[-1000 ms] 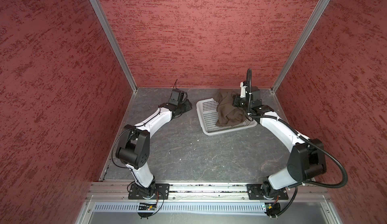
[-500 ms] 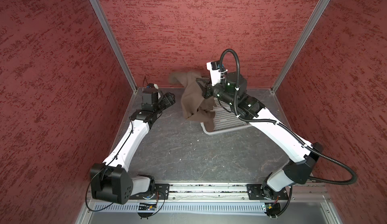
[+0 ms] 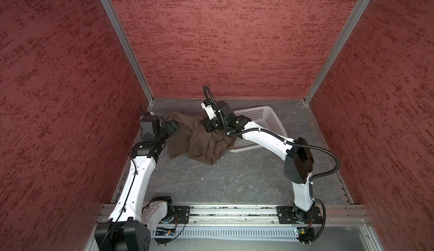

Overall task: Fold and stack the trousers
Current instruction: 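Lift the trousers out with the right gripper and pass them to the left gripper, then hold the trousers waistband with the left gripper while the right gripper pushes the basket away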

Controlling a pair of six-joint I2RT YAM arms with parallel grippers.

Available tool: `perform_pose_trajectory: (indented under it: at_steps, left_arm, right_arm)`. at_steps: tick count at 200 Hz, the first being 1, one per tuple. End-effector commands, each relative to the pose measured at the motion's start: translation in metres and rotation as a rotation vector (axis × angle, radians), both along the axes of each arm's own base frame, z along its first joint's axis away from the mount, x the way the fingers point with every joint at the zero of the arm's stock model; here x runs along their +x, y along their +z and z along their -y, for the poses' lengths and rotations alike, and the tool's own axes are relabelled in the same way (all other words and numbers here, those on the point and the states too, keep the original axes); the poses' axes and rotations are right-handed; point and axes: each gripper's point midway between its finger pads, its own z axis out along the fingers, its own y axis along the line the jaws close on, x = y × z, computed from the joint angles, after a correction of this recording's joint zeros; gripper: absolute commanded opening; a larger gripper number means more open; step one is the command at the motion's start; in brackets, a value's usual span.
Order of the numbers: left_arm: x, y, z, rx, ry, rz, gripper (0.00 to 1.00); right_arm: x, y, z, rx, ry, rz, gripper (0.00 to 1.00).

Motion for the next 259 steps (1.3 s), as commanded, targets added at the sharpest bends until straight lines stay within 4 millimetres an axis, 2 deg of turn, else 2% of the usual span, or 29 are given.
perform_pose_trajectory:
  at_steps: [1,16,38,63,77,84,86,90,98,133,155,180,202,230,243,259]
  left_arm:
    - [0.007,0.008,0.005,0.013,-0.026,0.004,0.91]
    - [0.010,0.003,0.009,0.023,-0.042,-0.027,0.94]
    - [0.012,0.001,0.014,0.064,-0.057,-0.049,0.95]
    - [0.011,0.009,0.013,0.189,-0.038,-0.070,0.95]
    - [0.008,0.017,0.009,0.253,-0.014,-0.079,0.95]
    - [0.007,0.020,0.009,0.275,-0.011,-0.078,0.96]
    - [0.007,0.022,0.009,0.279,-0.011,-0.075,0.96]
    - [0.007,0.024,0.011,0.284,-0.014,-0.071,0.96]
    - [0.007,0.026,0.013,0.292,-0.023,-0.064,0.96]
    - [0.010,0.022,0.027,0.292,-0.060,-0.065,0.96]
    - [0.012,0.013,0.030,0.286,-0.068,-0.086,0.95]
    - [0.013,0.005,0.032,0.279,-0.072,-0.095,0.96]
    - [0.016,0.001,0.034,0.277,-0.080,-0.107,0.95]
    - [0.015,0.019,0.020,0.332,-0.025,-0.078,0.96]
    - [0.014,0.027,0.014,0.339,-0.001,-0.052,0.96]
    - [0.013,0.027,0.008,0.318,0.021,-0.038,0.97]
  right_arm:
    - [0.001,0.063,0.018,0.078,-0.044,0.134,0.56]
    - [0.005,0.080,0.039,0.042,-0.108,0.214,0.66]
    - [0.007,0.099,0.080,0.016,-0.191,0.270,0.67]
    - [0.001,0.102,0.133,-0.011,-0.280,0.253,0.70]
    - [-0.002,0.090,0.176,-0.069,-0.395,0.229,0.74]
    - [-0.003,0.082,0.193,-0.092,-0.439,0.208,0.75]
    - [-0.002,0.074,0.200,-0.105,-0.459,0.189,0.75]
    - [-0.006,0.077,0.214,-0.097,-0.488,0.181,0.75]
    - [-0.008,0.064,0.236,-0.104,-0.533,0.133,0.75]
    - [-0.018,0.010,0.312,-0.165,-0.698,-0.060,0.72]
    - [-0.026,-0.014,0.337,-0.193,-0.761,-0.145,0.75]
    - [-0.033,-0.033,0.343,-0.197,-0.766,-0.203,0.90]
    - [-0.036,-0.053,0.355,-0.239,-0.811,-0.273,0.93]
    - [-0.036,-0.069,0.370,-0.179,-0.852,-0.320,0.93]
    - [-0.037,-0.076,0.383,-0.144,-0.903,-0.338,0.92]
    - [-0.036,-0.084,0.401,-0.134,-0.965,-0.354,0.91]
